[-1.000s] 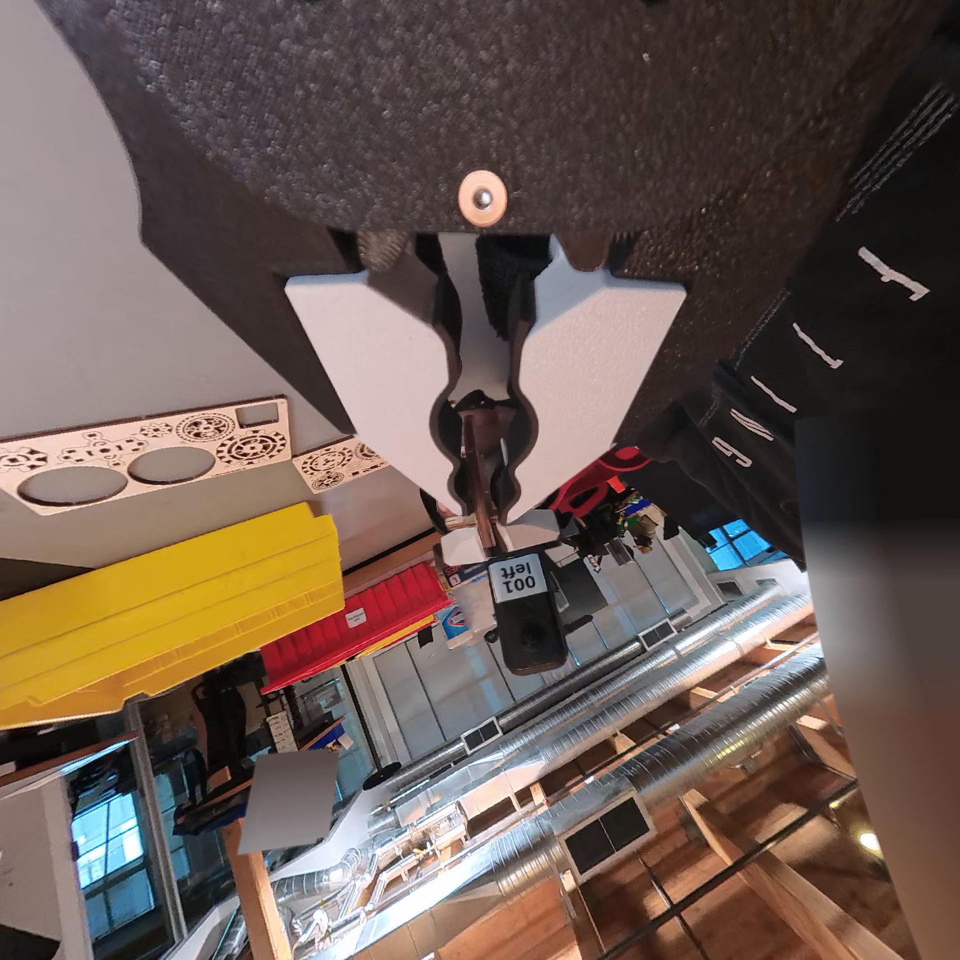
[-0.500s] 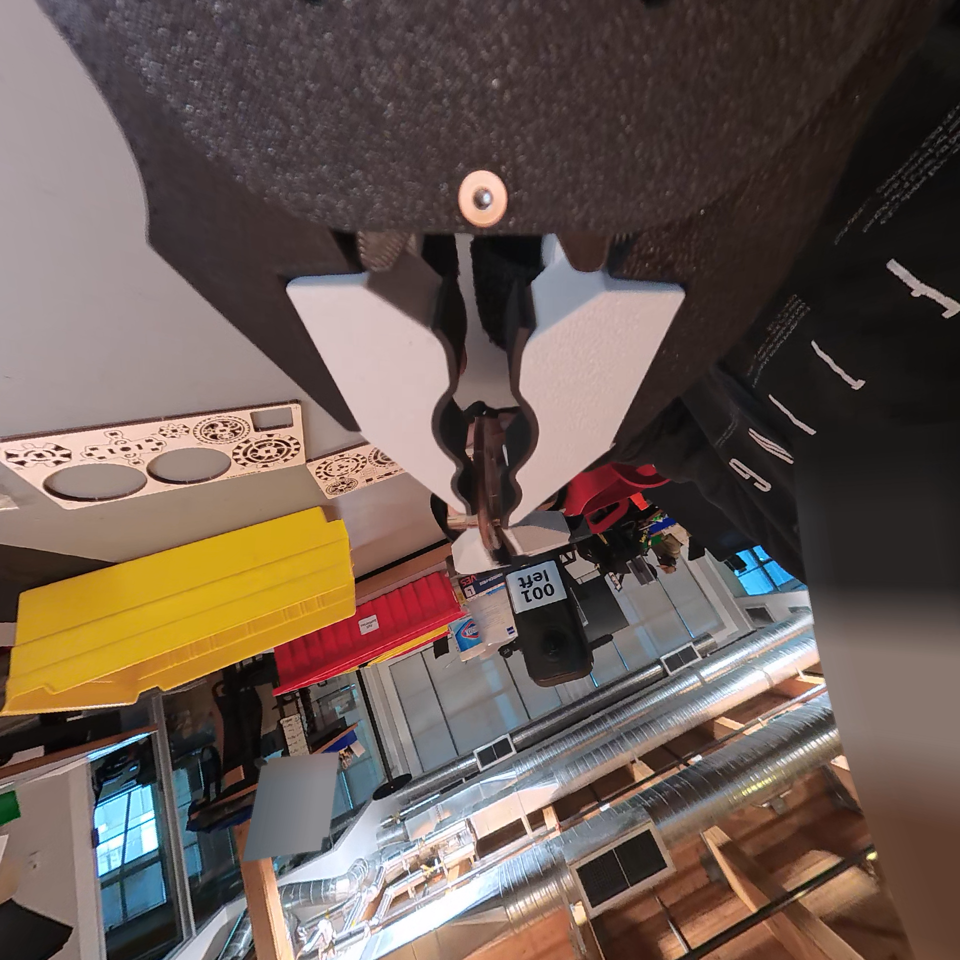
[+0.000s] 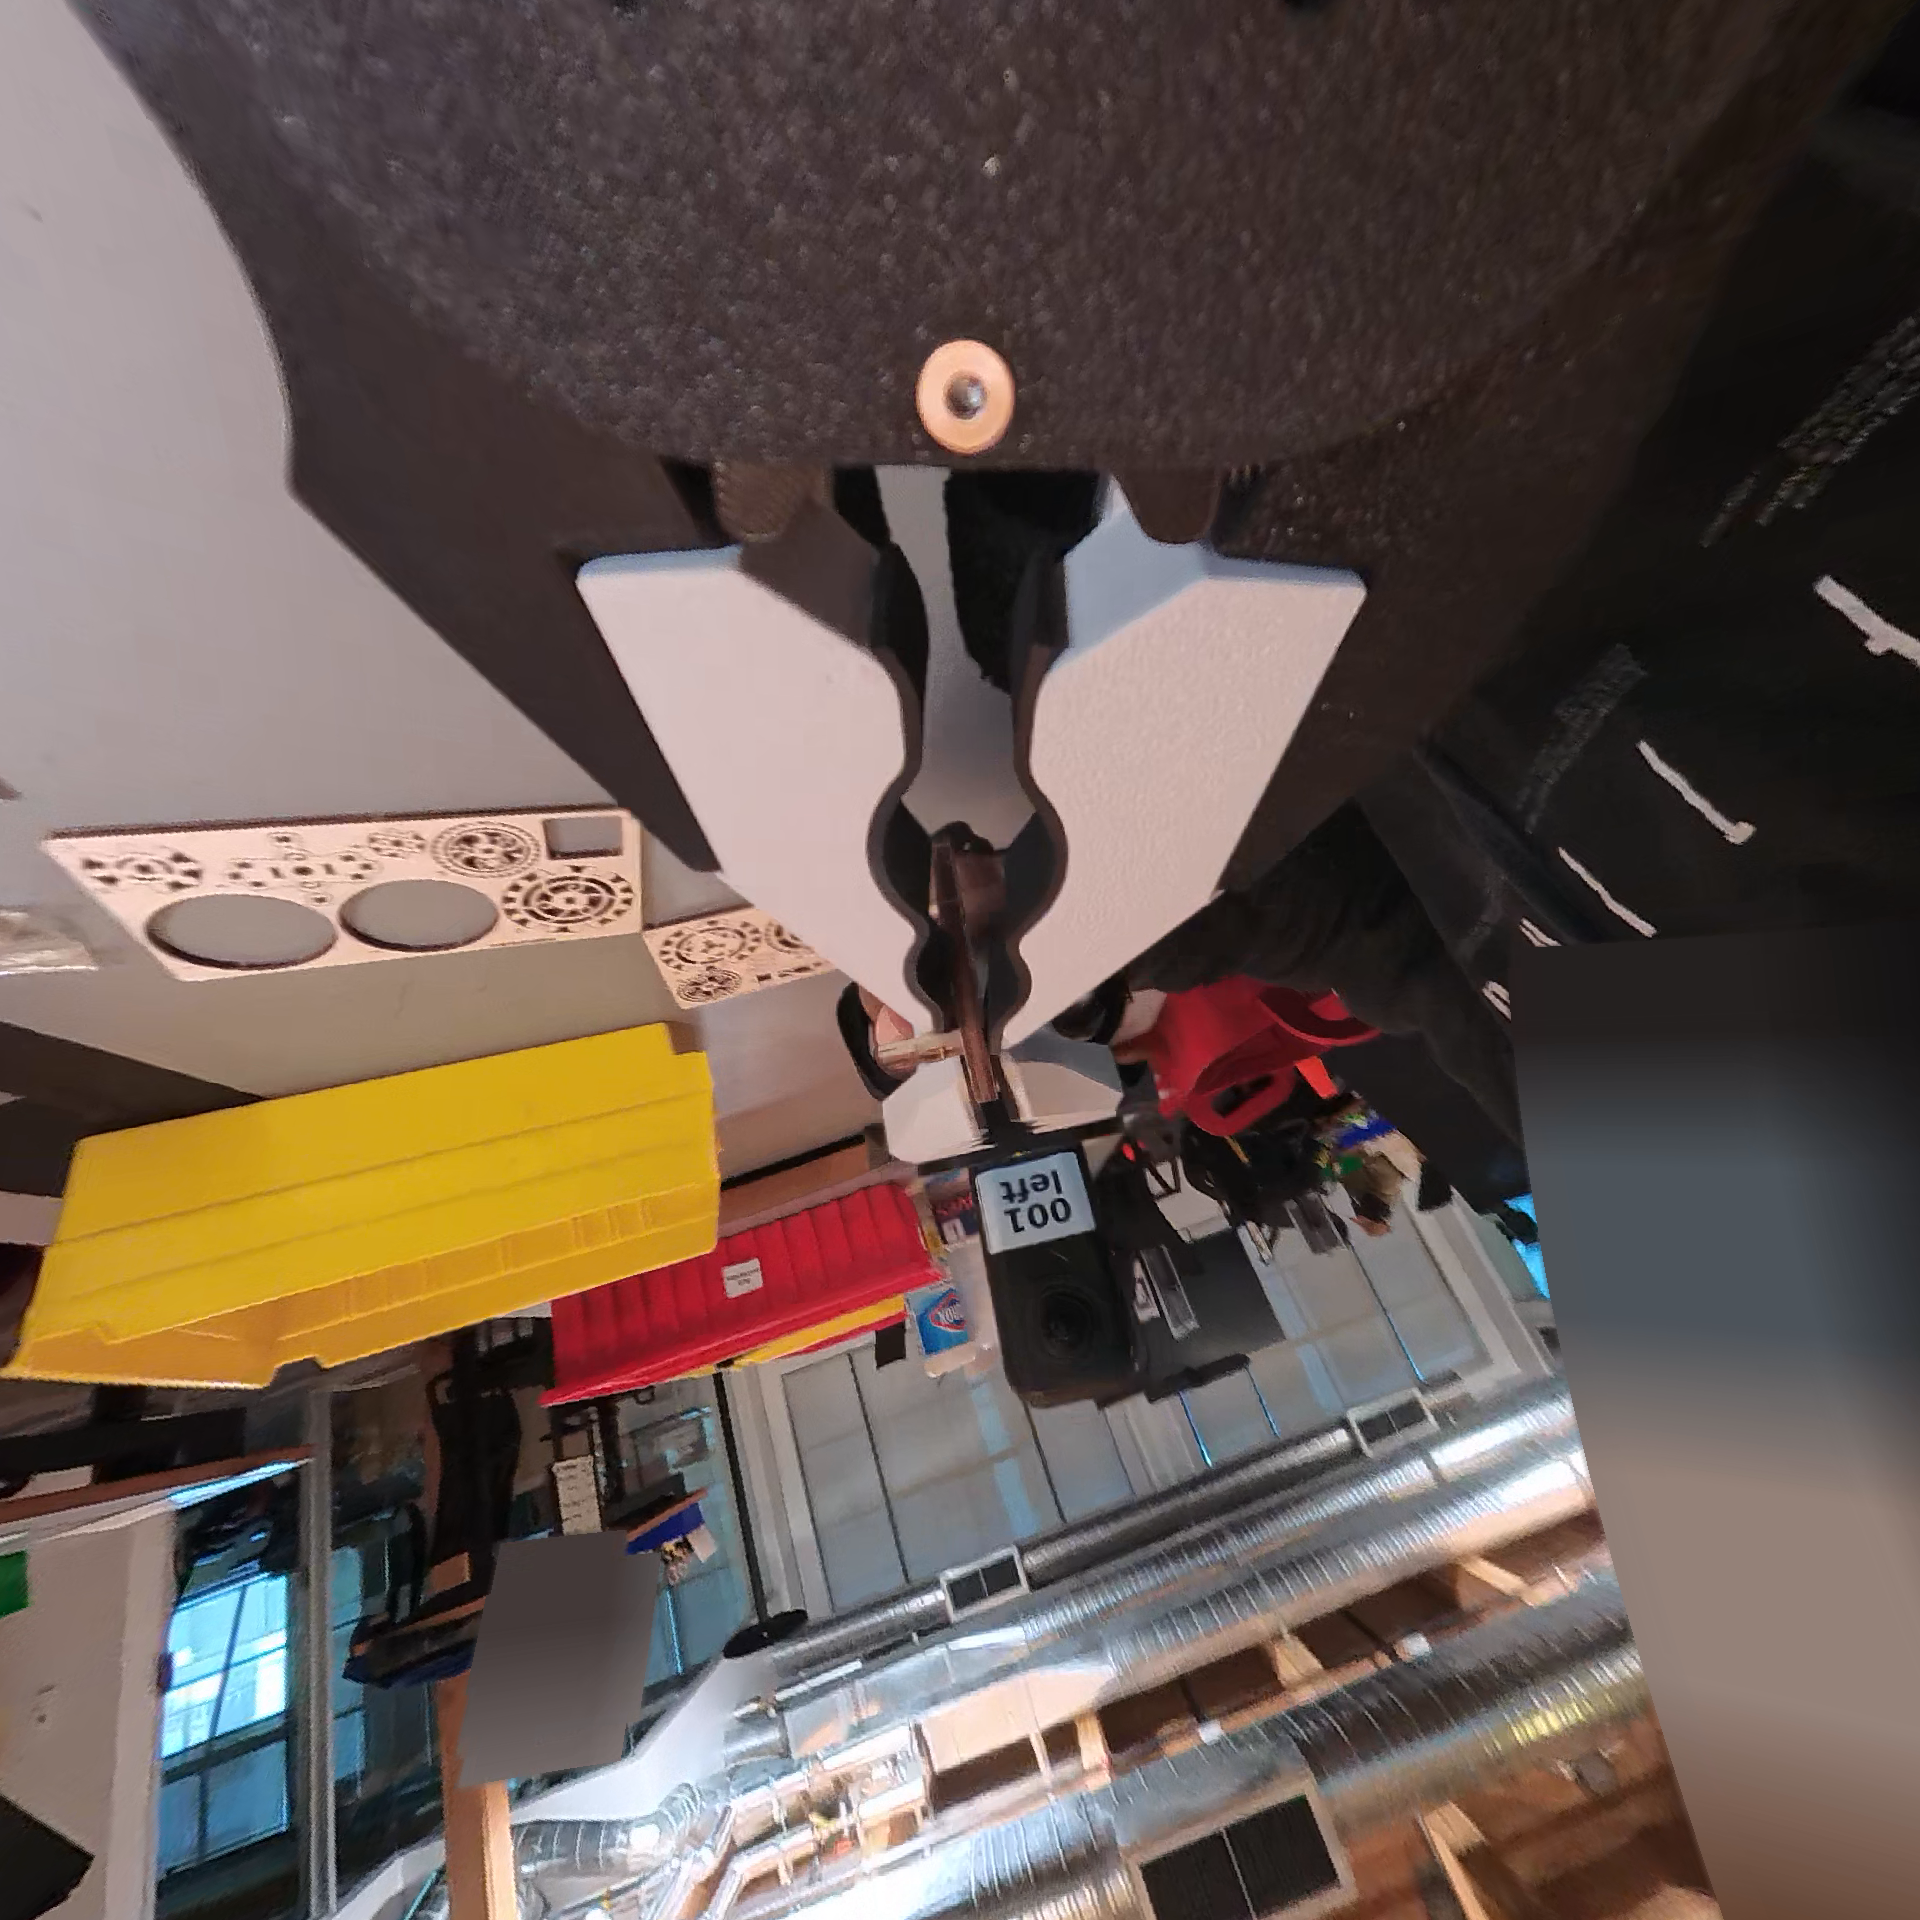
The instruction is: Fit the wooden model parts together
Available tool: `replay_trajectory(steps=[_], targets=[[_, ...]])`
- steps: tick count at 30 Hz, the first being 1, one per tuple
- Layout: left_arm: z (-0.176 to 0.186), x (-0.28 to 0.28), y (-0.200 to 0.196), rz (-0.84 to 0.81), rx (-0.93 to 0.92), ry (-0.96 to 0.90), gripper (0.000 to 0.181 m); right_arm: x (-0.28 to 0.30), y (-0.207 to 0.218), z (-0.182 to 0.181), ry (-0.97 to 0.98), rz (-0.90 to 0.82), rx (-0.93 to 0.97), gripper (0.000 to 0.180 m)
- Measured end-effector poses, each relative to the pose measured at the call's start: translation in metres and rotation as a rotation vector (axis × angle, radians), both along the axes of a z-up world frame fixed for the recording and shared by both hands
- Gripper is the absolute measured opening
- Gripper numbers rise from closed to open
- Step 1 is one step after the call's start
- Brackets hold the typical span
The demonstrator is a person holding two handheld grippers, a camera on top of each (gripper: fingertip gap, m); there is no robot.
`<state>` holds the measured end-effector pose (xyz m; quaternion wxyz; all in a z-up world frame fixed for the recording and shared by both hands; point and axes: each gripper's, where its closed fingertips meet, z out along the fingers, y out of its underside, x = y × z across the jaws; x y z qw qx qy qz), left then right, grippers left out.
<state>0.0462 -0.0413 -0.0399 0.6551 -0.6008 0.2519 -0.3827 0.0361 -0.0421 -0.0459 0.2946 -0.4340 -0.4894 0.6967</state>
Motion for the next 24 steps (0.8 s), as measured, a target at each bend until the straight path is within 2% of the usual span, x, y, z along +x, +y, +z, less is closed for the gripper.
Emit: replay_trajectory(steps=[3, 6, 11, 13, 17, 20, 24], targets=[[-0.005, 0.002, 0.001, 0.006, 0.017, 0.009, 0.002, 0.001, 0.0, -0.004, -0.02, 0.007, 0.034, 0.005], [-0.01, 0.002, 0.001, 0.008, 0.018, 0.026, 0.002, 0.005, -0.003, -0.01, -0.047, 0.065, 0.04, 0.02], [-0.013, 0.0, -0.001, 0.037, 0.064, 0.12, 0.001, 0.017, 0.011, -0.01, -0.085, 0.146, -0.08, 0.028], [-0.021, 0.005, -0.003, 0.075, 0.14, 0.282, 0.001, 0.017, 0.019, -0.016, -0.157, 0.152, -0.158, 0.028], [-0.044, 0.011, 0.001, 0.217, 0.345, 0.732, 0.002, 0.013, 0.015, -0.022, -0.252, 0.231, -0.379, 0.025], [-0.056, 0.01, 0.007, 0.306, 0.441, 0.94, 0.002, 0.005, 0.008, -0.041, -0.348, 0.205, -0.319, 0.023], [-0.062, 0.008, 0.011, 0.328, 0.453, 1.016, 0.002, 0.0, 0.01, -0.049, -0.372, 0.138, -0.231, 0.009]])
